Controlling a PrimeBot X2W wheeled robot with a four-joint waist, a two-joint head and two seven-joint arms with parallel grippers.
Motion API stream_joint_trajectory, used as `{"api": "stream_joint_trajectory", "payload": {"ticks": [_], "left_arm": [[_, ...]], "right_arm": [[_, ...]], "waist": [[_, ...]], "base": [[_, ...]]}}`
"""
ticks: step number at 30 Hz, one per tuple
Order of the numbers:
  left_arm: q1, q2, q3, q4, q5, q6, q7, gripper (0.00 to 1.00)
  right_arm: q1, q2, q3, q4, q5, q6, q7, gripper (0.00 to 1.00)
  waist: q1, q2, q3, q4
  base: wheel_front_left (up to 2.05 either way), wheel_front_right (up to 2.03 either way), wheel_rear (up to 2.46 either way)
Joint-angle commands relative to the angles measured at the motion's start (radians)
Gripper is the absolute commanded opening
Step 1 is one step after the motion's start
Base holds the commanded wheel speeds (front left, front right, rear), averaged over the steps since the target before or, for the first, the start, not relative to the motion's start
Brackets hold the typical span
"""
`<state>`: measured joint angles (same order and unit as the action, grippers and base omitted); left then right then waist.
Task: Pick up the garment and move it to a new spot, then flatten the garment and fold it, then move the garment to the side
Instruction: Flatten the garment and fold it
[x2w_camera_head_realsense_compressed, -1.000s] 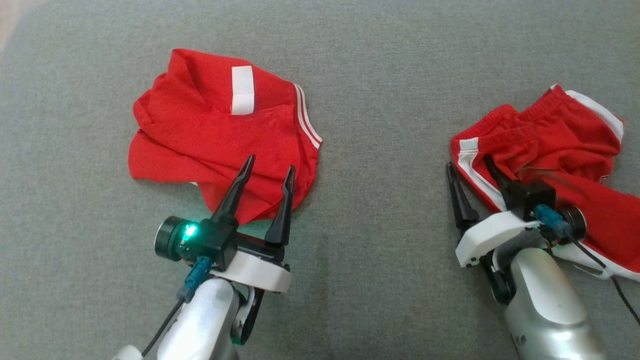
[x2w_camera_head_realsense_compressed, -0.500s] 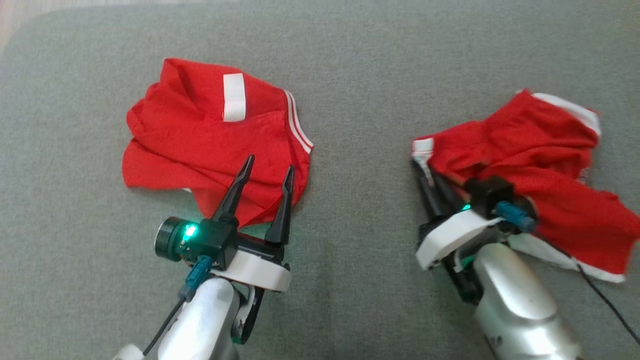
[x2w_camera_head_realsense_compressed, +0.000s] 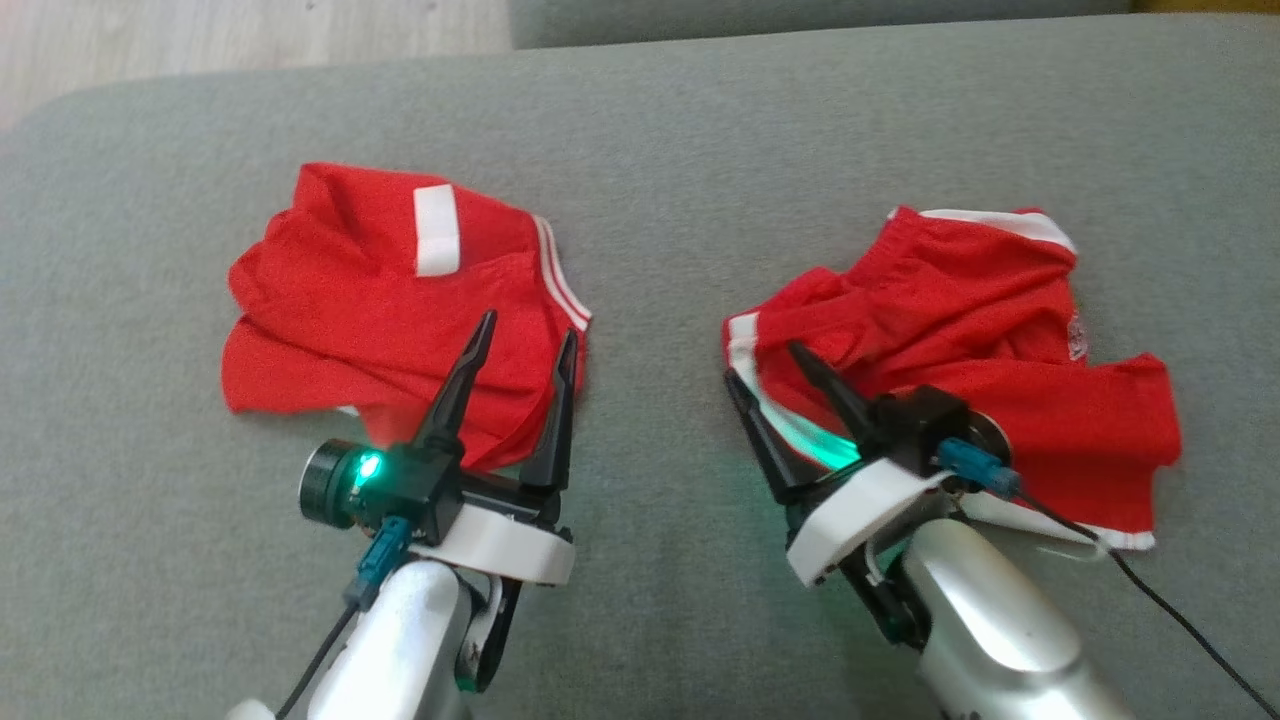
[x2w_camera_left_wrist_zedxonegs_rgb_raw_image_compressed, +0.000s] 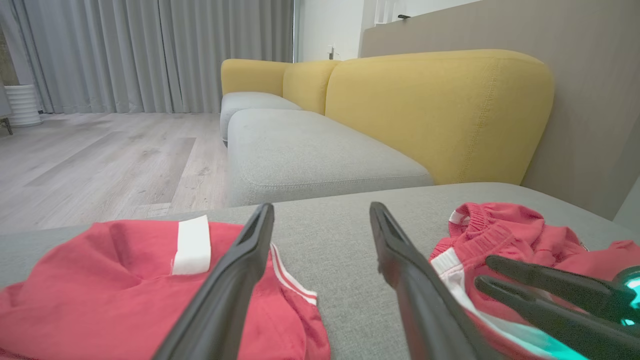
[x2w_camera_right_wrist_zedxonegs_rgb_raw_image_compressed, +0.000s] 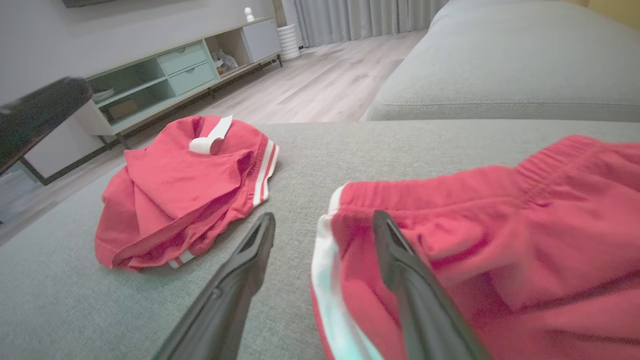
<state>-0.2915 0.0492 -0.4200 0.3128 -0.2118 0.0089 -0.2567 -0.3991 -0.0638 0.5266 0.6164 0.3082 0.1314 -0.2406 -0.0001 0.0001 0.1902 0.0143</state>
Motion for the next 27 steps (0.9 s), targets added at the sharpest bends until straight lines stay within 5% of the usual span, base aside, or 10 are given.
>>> {"api": "stream_joint_trajectory", "payload": {"ticks": [1,10,20,27], "left_arm": [[-0.009,0.001,0.037,-0.037,-0.007,0.002,-0.005,1.0],[0.012,0.001,0.064,-0.048,-0.01,-0.009,-0.005,1.0],[0.02,0.001,0.063,-0.045,-0.015,-0.025,-0.005,1.0],[0.008,0.004,0.047,0.0,0.008,-0.057,-0.005,1.0]], "right_arm": [[0.011,0.003,-0.003,-0.045,0.003,-0.001,-0.015,1.0],[0.138,-0.04,-0.235,-0.248,-0.11,-0.001,-0.021,1.0],[0.317,0.009,-0.58,-0.412,-0.229,-0.001,-0.021,1.0],[0.333,0.013,-0.574,-0.405,-0.186,-0.001,-0.021,1.0]], "waist": [[0.0001,-0.0001,-0.014,-0.017],[0.0001,-0.0001,-0.06,-0.096],[0.0001,-0.0001,-0.072,-0.155],[0.0001,-0.0001,-0.06,-0.189]], "base": [[0.0,0.0,0.0],[0.0,0.0,0.0],[0.0,0.0,0.0],[0.0,0.0,0.0]]}}
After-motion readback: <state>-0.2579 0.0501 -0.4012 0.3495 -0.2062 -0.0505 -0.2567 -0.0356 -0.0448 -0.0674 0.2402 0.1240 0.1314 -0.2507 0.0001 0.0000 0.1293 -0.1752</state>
